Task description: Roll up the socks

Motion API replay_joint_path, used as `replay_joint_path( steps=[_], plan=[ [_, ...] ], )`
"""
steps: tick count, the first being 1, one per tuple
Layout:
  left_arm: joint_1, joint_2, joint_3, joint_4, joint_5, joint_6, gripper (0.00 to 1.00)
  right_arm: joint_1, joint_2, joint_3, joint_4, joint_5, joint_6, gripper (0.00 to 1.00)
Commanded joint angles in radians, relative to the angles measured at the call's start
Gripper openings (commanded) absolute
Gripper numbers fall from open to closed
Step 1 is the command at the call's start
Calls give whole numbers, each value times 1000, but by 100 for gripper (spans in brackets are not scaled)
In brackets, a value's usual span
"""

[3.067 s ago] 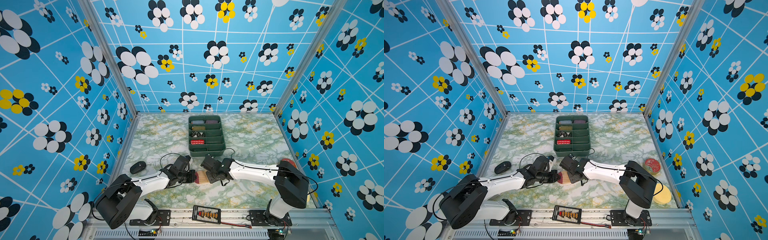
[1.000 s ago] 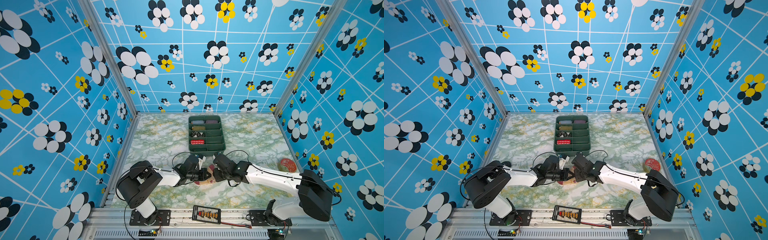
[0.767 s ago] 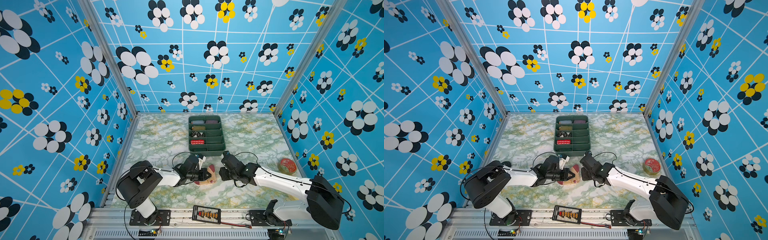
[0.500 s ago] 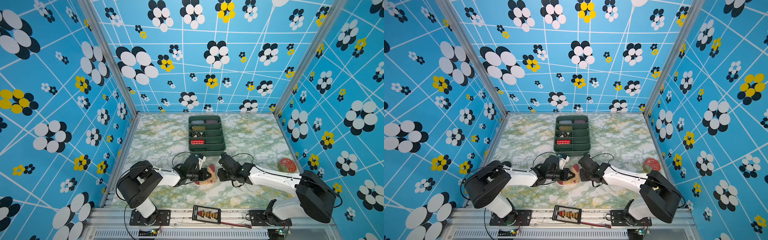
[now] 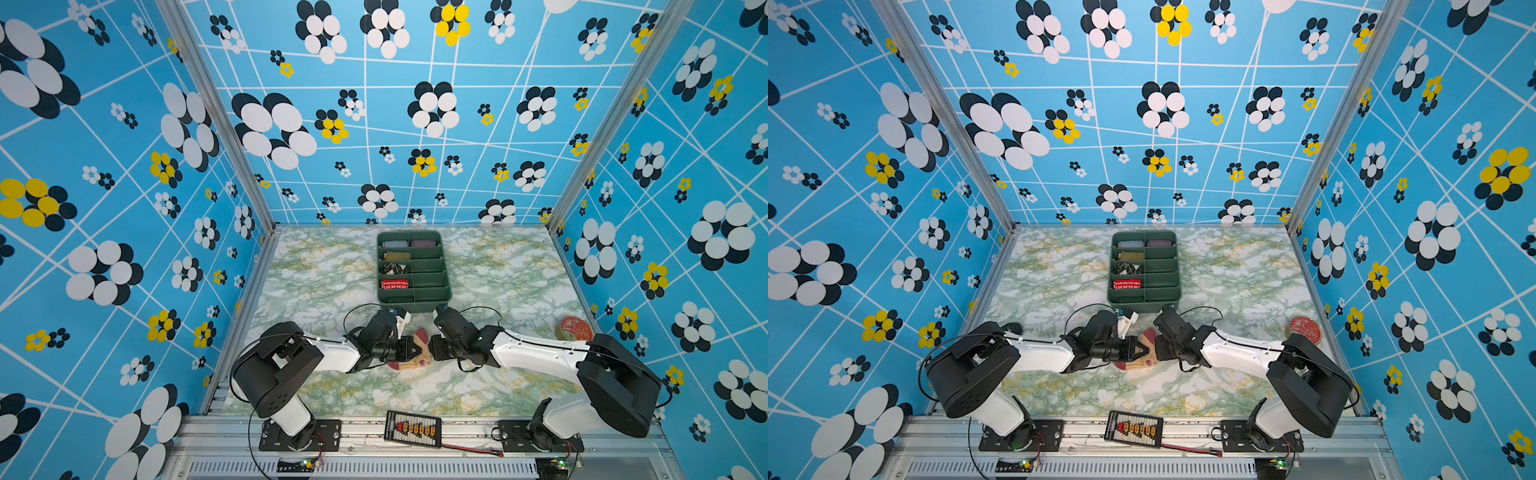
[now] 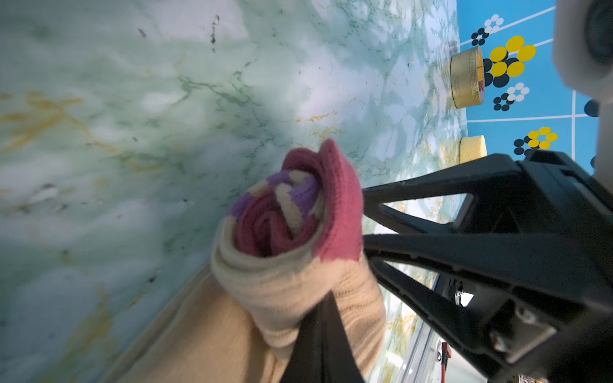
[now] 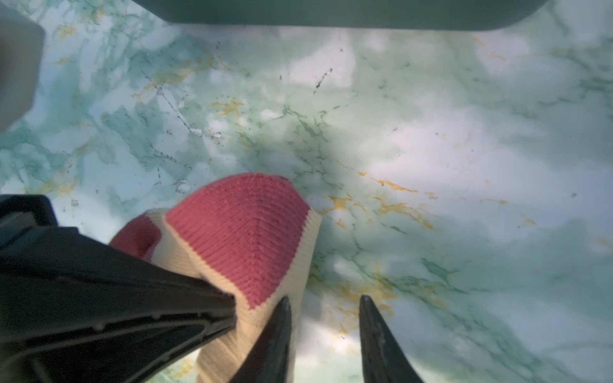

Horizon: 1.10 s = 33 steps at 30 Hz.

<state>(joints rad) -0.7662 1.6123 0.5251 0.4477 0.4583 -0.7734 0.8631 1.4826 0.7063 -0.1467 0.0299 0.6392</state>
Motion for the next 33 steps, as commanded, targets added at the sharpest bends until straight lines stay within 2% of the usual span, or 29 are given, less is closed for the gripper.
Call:
replay_joint_path(
  steps=[1,22,33],
  plan=[
    [19,20,-40,-224,-56,38,0,1,10,-6,74,-68,-15,36],
    [54,-28,-44,-283,-44,66,0,9,57,6,148,-219,-14,37],
    [70,-37,-57,-296,-32,79,0,19,133,5,159,-263,6,40]
  ],
)
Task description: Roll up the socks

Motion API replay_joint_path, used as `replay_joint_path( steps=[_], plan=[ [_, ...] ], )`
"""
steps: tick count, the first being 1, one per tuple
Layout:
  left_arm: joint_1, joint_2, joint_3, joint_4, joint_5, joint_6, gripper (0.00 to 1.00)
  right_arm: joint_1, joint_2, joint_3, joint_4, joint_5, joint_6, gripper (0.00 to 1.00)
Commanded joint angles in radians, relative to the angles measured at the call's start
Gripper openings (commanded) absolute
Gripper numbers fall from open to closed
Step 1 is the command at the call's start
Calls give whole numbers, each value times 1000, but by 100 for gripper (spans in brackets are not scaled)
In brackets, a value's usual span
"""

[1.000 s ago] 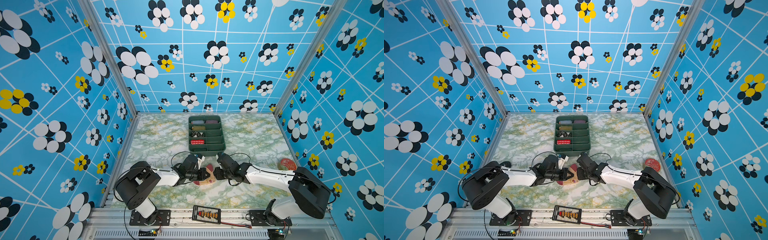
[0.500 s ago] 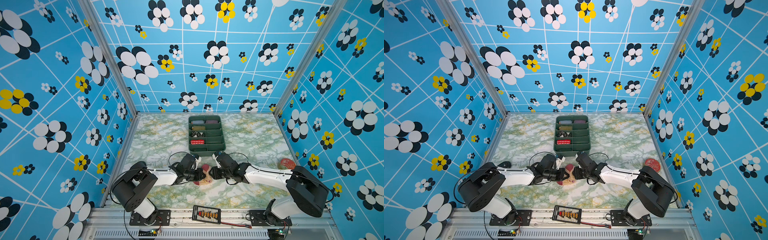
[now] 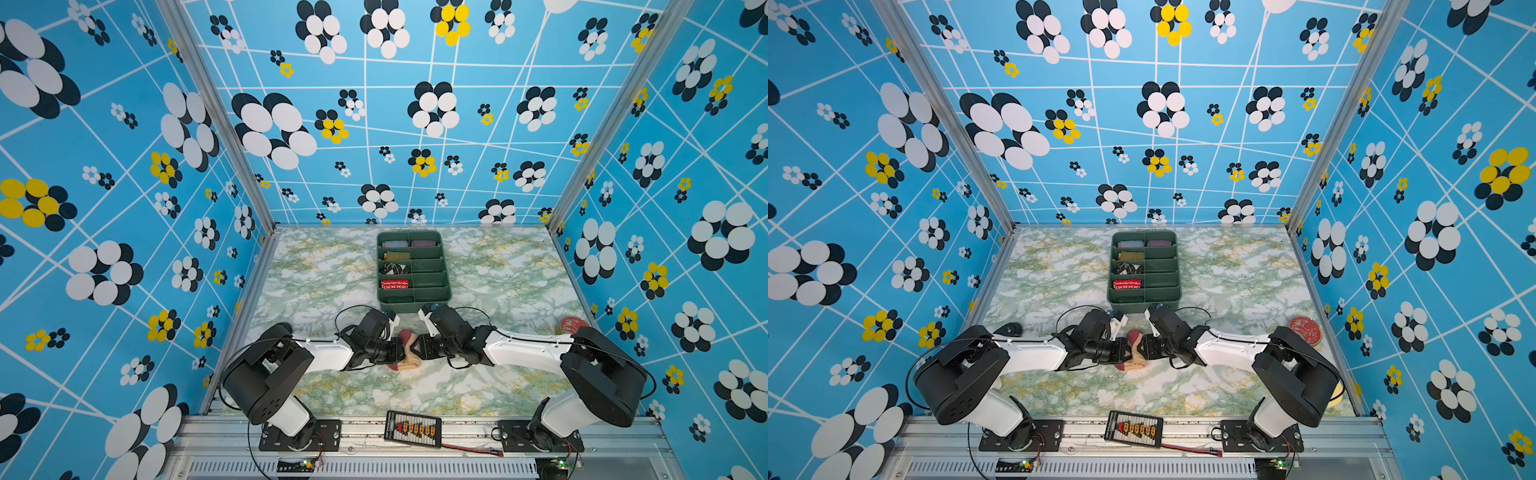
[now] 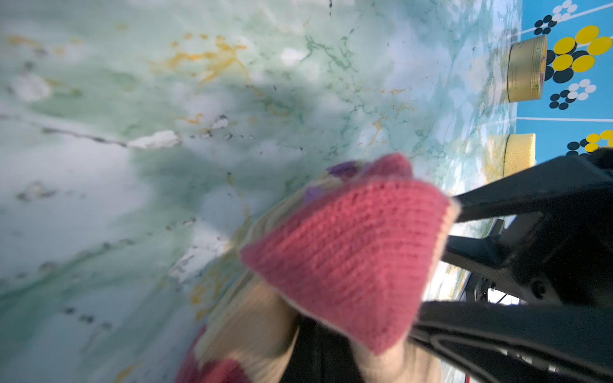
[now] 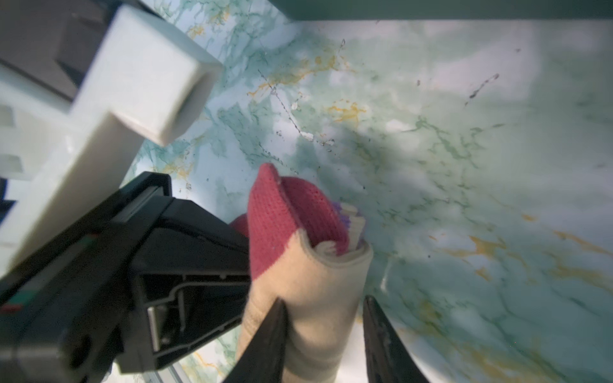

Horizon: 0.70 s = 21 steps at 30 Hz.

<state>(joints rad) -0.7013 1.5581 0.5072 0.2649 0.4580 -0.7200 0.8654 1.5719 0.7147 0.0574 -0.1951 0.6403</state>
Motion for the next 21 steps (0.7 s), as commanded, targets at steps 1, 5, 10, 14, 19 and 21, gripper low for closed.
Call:
replay_joint_path(
  steps=[1,5,10,14,19,21],
  plan=[
    [5,19,-42,-112,-31,24,0,18,48,-3,-44,-41,5,40],
    [6,28,-41,-104,-24,24,0,22,69,3,-36,-61,9,41],
    [8,42,-41,-94,-22,22,0,32,100,4,-12,-97,16,35],
    [11,49,-45,-89,-20,24,0,50,116,0,-2,-98,21,19],
    [26,48,-51,-89,-13,31,0,72,100,-7,-17,-54,8,3],
    [32,42,-51,-99,-12,36,0,82,90,5,-49,-23,-6,2]
  ],
)
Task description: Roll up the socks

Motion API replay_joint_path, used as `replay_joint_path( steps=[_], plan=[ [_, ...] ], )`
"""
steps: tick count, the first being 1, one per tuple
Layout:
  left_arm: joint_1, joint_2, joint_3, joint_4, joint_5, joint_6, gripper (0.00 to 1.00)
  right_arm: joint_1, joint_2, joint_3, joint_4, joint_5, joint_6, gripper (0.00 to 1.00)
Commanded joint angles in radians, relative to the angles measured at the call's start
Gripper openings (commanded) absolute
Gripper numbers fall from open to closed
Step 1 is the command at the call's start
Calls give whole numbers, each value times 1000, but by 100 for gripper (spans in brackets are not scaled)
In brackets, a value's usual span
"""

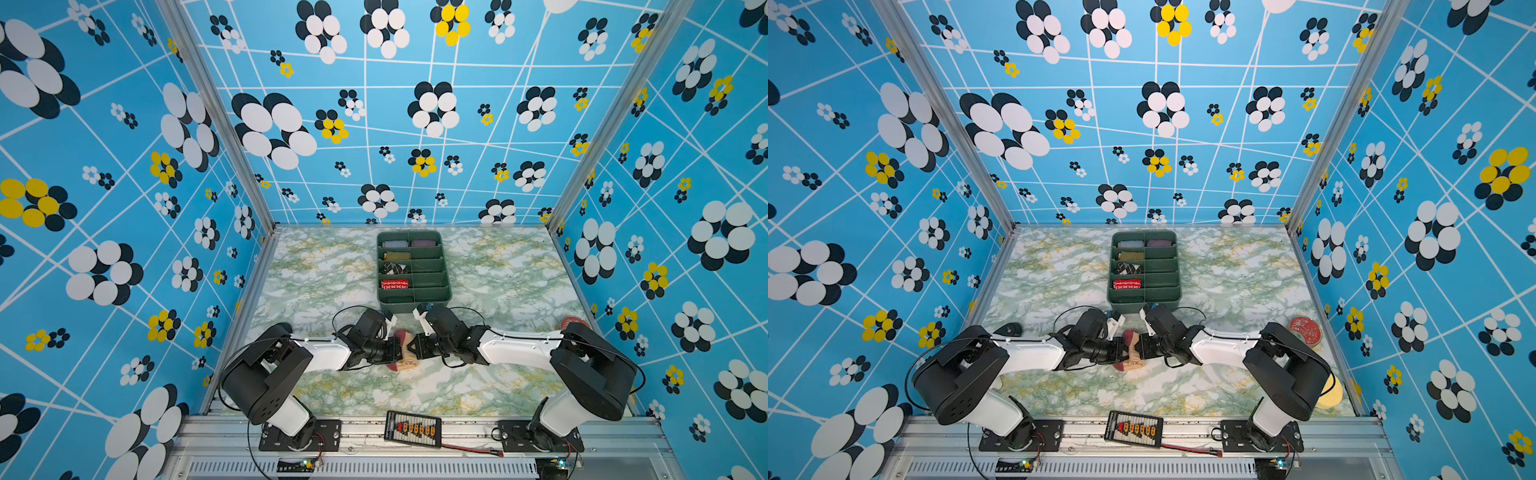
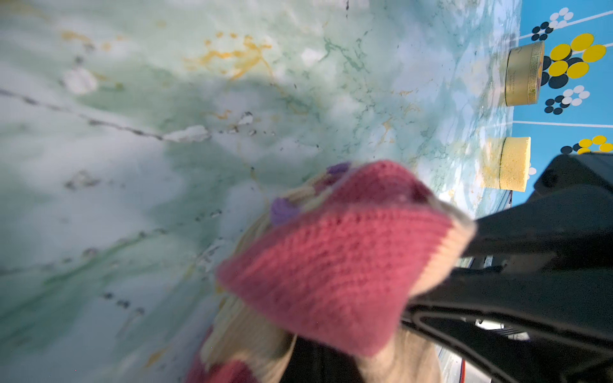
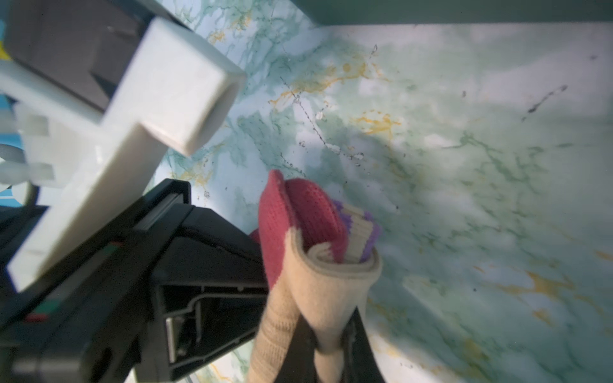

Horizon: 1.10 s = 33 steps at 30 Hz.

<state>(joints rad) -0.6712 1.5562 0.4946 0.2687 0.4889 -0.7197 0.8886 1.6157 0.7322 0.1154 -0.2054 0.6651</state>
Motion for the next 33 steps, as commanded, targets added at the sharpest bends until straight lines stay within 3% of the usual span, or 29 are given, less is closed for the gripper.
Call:
replay_joint_path(
  steps=[1,9,19,25,33],
  plan=[
    [5,40,-37,-107,-42,38,0,63,44,-4,-131,7,-38,2],
    [43,-47,0,-276,-78,113,0,93,53,73,-293,135,-68,0],
    [125,-204,32,-488,-128,204,2,101,63,95,-345,186,-65,0],
    [120,-266,23,-450,-89,163,2,110,64,127,-386,210,-76,0],
    [27,-317,22,-330,-75,56,2,115,97,168,-409,202,-76,0]
  ],
)
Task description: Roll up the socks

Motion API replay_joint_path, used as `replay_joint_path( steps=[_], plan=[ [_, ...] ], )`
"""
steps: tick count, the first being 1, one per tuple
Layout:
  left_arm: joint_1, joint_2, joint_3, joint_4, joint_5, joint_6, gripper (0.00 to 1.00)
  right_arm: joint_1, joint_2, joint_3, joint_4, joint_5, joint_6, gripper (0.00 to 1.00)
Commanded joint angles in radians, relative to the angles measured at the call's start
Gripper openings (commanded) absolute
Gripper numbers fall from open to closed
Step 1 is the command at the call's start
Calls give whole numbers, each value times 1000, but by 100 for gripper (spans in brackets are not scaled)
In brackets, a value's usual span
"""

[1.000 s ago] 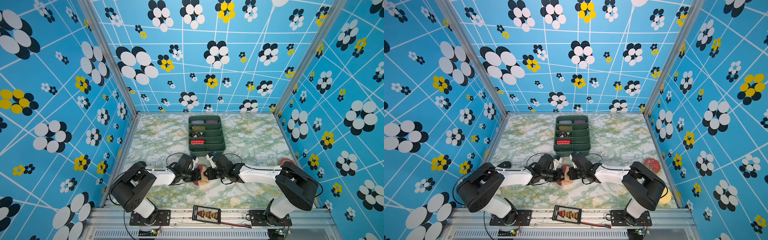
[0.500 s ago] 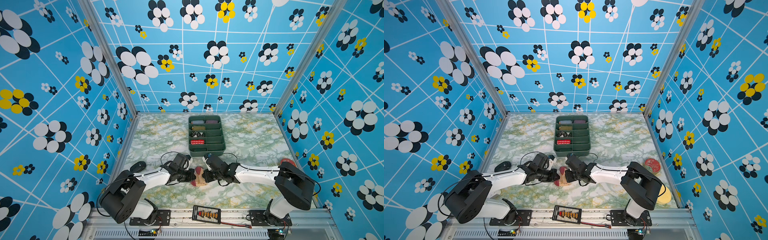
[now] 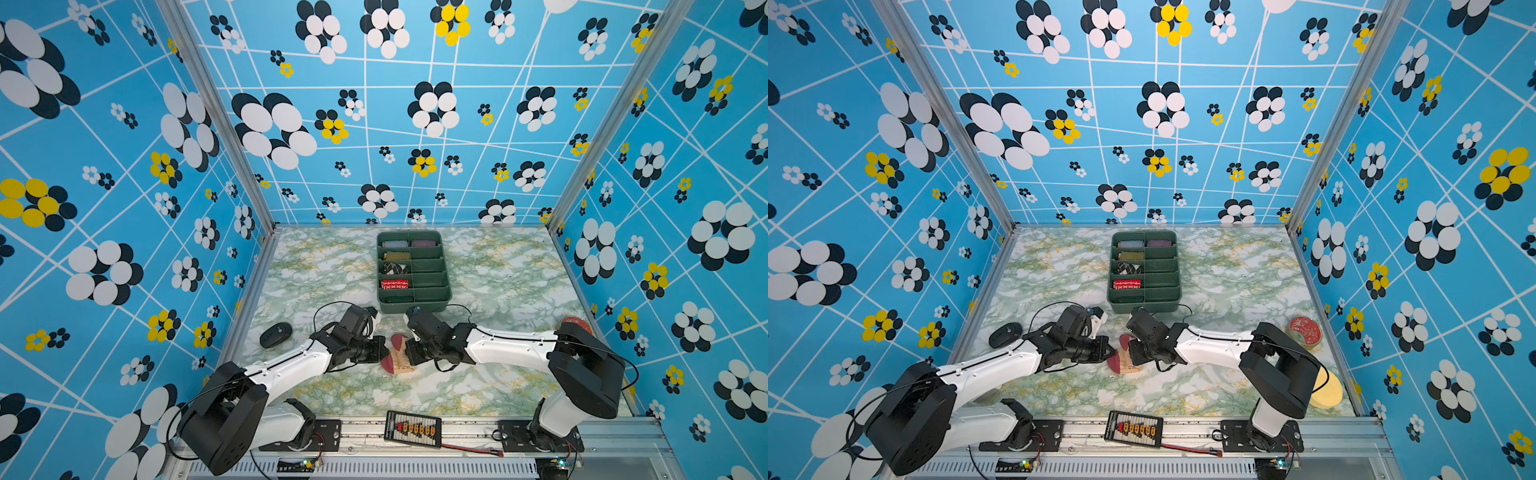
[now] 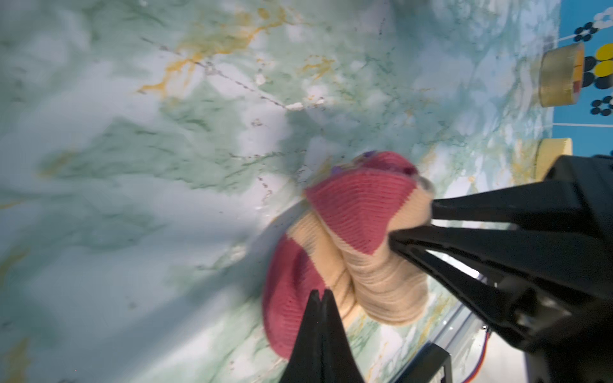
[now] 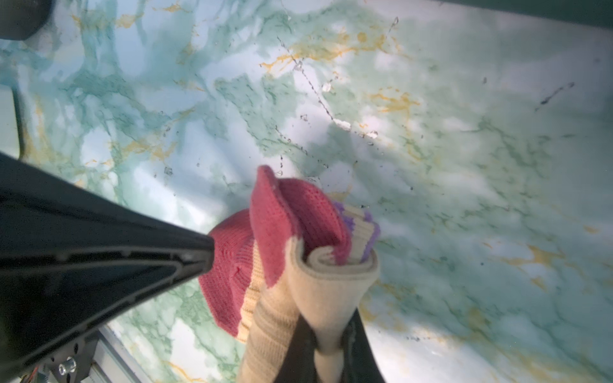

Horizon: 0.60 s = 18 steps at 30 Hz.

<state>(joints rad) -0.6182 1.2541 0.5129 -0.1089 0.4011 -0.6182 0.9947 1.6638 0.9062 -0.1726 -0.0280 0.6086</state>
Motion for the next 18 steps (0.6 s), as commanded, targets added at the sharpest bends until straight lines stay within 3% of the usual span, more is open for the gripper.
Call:
replay_joint_path(
  steps=[1,18],
  plan=[
    [-37,-14,6,58,12,-53,2,10,51,-3,-121,22,-17,0],
    [-98,93,24,166,7,-87,2,15,48,-7,-106,13,-8,0]
  ],
)
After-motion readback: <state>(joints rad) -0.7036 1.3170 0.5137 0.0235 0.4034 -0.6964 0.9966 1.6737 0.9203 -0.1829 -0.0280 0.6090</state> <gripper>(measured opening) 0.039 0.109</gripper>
